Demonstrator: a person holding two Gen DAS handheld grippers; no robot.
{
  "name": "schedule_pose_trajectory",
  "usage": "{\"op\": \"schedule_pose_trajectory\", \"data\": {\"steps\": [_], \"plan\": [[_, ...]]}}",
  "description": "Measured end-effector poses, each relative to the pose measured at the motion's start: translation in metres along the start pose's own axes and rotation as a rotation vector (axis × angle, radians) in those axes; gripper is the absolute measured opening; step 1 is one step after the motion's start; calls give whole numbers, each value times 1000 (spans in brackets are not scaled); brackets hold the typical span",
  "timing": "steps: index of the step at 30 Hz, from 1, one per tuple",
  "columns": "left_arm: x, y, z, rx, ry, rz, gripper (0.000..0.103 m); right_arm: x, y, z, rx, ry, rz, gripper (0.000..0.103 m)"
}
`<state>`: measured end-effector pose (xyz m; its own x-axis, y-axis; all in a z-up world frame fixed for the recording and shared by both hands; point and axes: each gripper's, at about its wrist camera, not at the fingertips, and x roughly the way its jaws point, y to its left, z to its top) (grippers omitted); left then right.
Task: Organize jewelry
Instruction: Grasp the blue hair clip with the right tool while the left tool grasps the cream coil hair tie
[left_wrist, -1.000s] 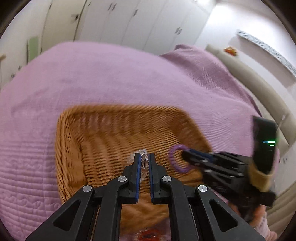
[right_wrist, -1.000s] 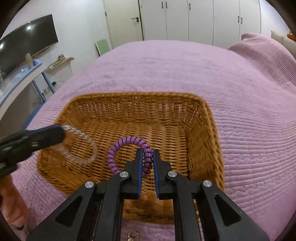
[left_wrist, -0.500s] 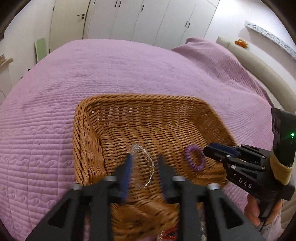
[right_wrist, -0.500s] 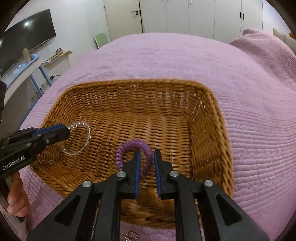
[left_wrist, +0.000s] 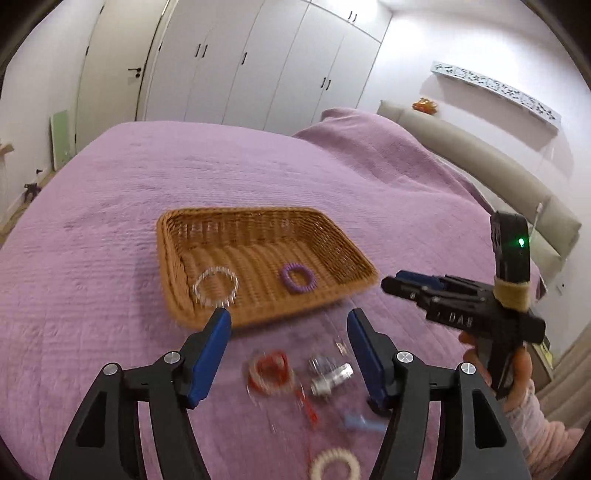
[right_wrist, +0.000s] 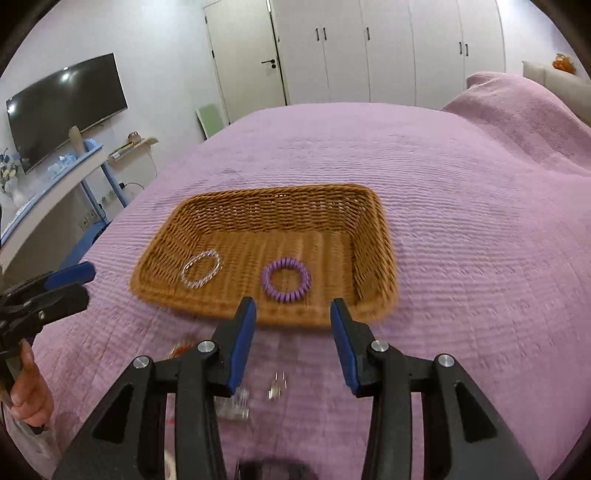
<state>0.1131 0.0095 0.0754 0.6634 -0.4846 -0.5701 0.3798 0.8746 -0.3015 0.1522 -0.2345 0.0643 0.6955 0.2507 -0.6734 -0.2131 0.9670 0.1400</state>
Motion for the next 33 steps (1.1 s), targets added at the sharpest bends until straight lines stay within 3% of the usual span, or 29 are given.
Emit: {"op": "schedule_pose_trajectory", "data": {"steps": [9,14,19,24,33], "plan": [[-36,-5,-71,-61,37,-17,67,-64,-5,-65,49,0,-9,44],[-24,4,-104,-145,96,-51,67,-76,11,-108,46,52,50,44],[-7,-1,-123,-163,142,-50,66,-75,34,-151,12,117,99,43],[9,-9,-131,-143,184,-32,58,-56,38,-167,18,172,125,35],[36,-11,-140,-127,237,13,43,-20,41,-163,-2,204,108,35]]}}
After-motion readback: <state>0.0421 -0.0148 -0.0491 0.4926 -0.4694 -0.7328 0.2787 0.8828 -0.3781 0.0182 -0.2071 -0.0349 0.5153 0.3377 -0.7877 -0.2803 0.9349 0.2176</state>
